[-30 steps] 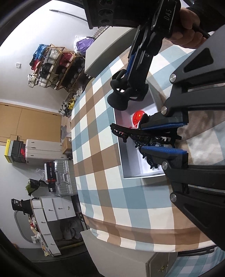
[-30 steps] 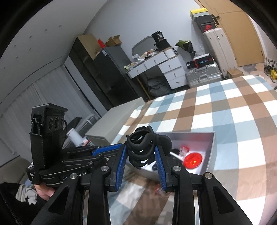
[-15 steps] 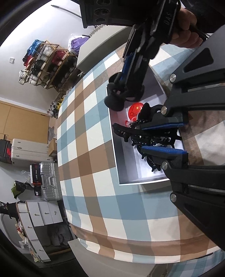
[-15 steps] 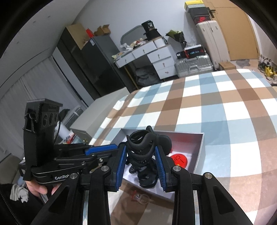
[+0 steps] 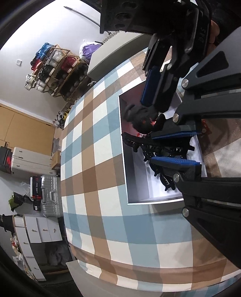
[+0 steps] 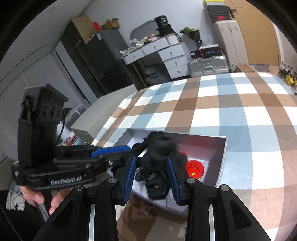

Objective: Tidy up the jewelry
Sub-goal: 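Open both grippers and withdraw them from the box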

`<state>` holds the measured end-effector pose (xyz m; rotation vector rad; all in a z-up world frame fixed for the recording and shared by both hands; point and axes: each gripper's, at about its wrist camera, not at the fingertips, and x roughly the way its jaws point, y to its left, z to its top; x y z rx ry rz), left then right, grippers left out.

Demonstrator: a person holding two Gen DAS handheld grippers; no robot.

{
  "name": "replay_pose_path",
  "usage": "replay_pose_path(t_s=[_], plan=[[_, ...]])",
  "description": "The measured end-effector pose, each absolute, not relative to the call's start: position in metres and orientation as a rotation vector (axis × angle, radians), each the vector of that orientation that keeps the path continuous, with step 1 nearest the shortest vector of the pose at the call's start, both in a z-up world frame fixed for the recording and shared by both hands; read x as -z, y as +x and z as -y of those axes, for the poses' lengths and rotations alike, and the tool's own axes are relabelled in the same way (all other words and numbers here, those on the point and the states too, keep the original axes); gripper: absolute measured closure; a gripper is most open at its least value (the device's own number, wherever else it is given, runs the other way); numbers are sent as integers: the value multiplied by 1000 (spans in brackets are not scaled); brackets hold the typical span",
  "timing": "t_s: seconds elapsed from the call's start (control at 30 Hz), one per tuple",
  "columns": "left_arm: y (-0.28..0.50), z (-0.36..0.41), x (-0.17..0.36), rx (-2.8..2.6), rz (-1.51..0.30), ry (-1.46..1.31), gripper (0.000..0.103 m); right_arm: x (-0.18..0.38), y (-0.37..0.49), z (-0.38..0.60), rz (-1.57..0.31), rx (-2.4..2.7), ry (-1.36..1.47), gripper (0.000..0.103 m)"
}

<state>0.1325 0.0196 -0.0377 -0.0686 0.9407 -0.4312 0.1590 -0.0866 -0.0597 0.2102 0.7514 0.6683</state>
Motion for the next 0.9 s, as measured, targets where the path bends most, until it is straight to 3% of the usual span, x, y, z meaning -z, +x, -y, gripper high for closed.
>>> replay_pose_path(t_s=[0.27,0.43,0.63,0.9], plan=[[124,-13,37,404,-943,-23,79,50,134,89,-717,-655,193,64],[114,-19,29,357,-902,-28,52,47,116,93,-699,-649,196,64],[91,-27,29,310,-841,-6,43,59,89,85,-715,-649,130,64],[76,-48,50,219,-876,-70,42,96,95,58,-808,-598,18,64]])
